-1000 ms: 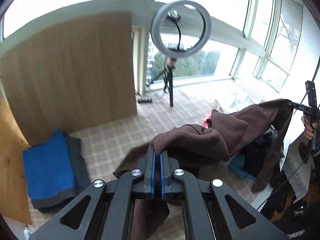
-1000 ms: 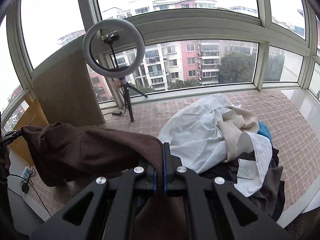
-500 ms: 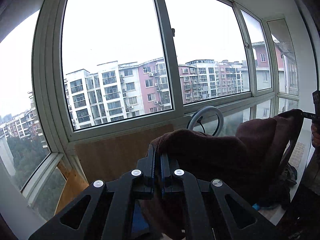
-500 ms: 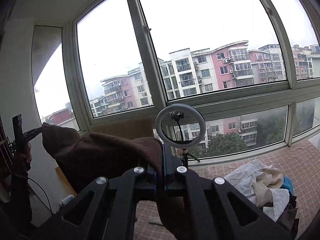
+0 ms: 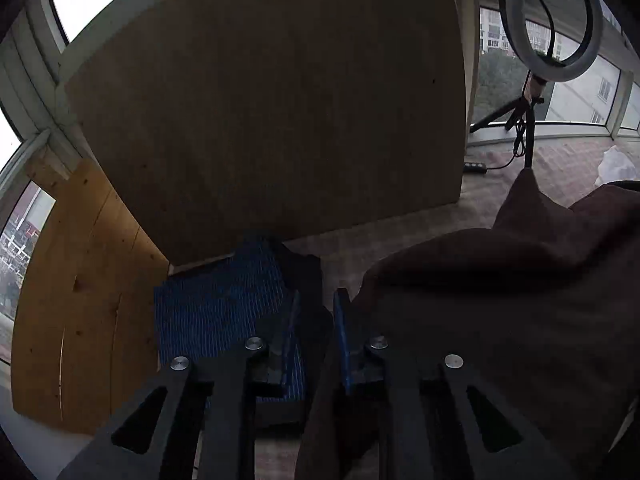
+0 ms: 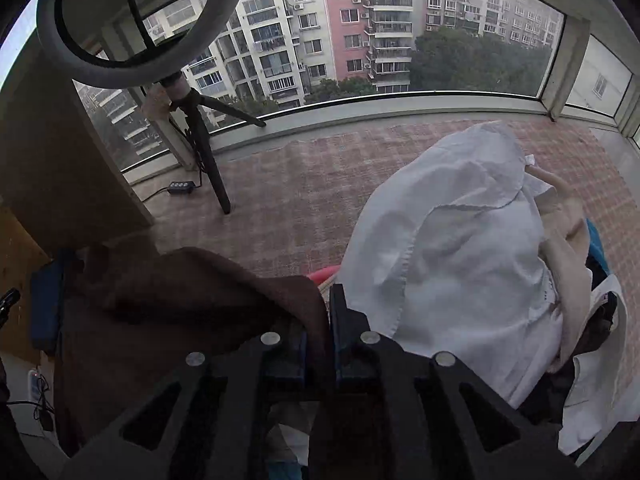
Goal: Fold clothes
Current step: 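Lay the brown top flat on the mat with both grippers, then grasp the hem of the brown top with the left gripper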
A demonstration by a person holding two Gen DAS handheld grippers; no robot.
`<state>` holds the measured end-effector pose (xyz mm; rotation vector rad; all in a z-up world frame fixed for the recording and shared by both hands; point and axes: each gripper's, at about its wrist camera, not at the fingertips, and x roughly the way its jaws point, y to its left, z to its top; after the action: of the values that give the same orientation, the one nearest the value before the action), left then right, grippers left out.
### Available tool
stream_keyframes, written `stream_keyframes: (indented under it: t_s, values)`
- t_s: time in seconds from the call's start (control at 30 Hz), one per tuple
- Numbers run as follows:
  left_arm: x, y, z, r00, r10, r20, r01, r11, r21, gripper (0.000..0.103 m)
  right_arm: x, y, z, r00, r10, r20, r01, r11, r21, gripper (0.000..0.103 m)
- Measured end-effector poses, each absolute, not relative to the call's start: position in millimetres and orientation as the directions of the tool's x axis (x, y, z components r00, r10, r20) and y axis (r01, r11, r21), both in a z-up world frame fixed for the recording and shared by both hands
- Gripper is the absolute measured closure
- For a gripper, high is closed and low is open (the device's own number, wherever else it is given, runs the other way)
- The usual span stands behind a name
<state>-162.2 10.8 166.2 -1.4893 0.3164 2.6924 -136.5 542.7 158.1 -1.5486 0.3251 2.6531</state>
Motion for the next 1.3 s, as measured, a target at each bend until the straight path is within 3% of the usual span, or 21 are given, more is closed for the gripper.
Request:
stream_keyframes:
  t_s: [0.07, 0.17, 0.37, 0.43, 0.5, 0.6, 0.7, 0.9, 1.07, 1.3]
  values:
    - [-155.5, 3.5, 153.7, -0.524, 0.016, -0.851, -0.158, -0.984, 0.079, 0.087, -134.8, 536.1, 140.7, -0.486, -0.107, -0.867, -0.106, -0.978, 0.181, 0.093]
    - [-129.6, -4.9, 153.4, -0.532, 0.044, -0.845, -0.191, -0.979, 0.069, 0.087, -120.4, 525.6, 137.6, -0.498, -0.096, -0.862, -0.062, -0.987, 0.146, 0.090]
    - [-78.4, -32.2, 159.0, -0.540, 0.101, -0.836, -0.249, -0.968, 0.044, 0.081, -69.2, 540.5, 182.7, -0.611, -0.178, -0.771, -0.088, -0.953, 0.289, 0.087]
    - [-62.3, -41.5, 153.9, -0.524, 0.123, -0.843, -0.264, -0.964, 0.024, 0.075, -46.2, 545.4, 204.3, -0.659, -0.180, -0.731, -0.092, -0.944, 0.316, 0.083]
    - [-45.0, -50.9, 142.8, -0.497, 0.134, -0.857, -0.266, -0.964, 0.004, 0.061, -23.3, 547.0, 222.7, -0.680, -0.179, -0.711, -0.087, -0.943, 0.321, 0.080]
    - [-19.0, -65.1, 126.0, -0.455, 0.150, -0.878, -0.268, -0.963, -0.026, 0.054, 13.4, 537.4, 231.0, -0.665, -0.199, -0.720, -0.066, -0.944, 0.322, 0.079]
    - [6.9, -79.2, 109.3, -0.412, 0.167, -0.896, -0.269, -0.962, -0.056, 0.049, 54.1, 516.4, 212.0, -0.624, -0.223, -0.749, -0.060, -0.942, 0.331, 0.073]
    - [56.9, -69.2, 75.4, -0.308, 0.272, -0.912, -0.359, -0.921, -0.153, 0.049, 134.0, 457.4, 142.0, -0.490, -0.271, -0.829, -0.039, -0.942, 0.332, 0.073]
    - [84.2, -42.0, 50.9, -0.164, 0.405, -0.899, -0.446, -0.844, -0.299, 0.049, 185.5, 398.3, 75.1, -0.349, -0.228, -0.909, 0.011, -0.971, 0.240, 0.073]
    - [119.9, -4.1, 36.0, -0.079, 0.414, -0.907, -0.544, -0.780, -0.309, 0.049, 213.4, 349.7, 35.6, -0.299, -0.228, -0.927, 0.158, -0.969, 0.188, 0.073]
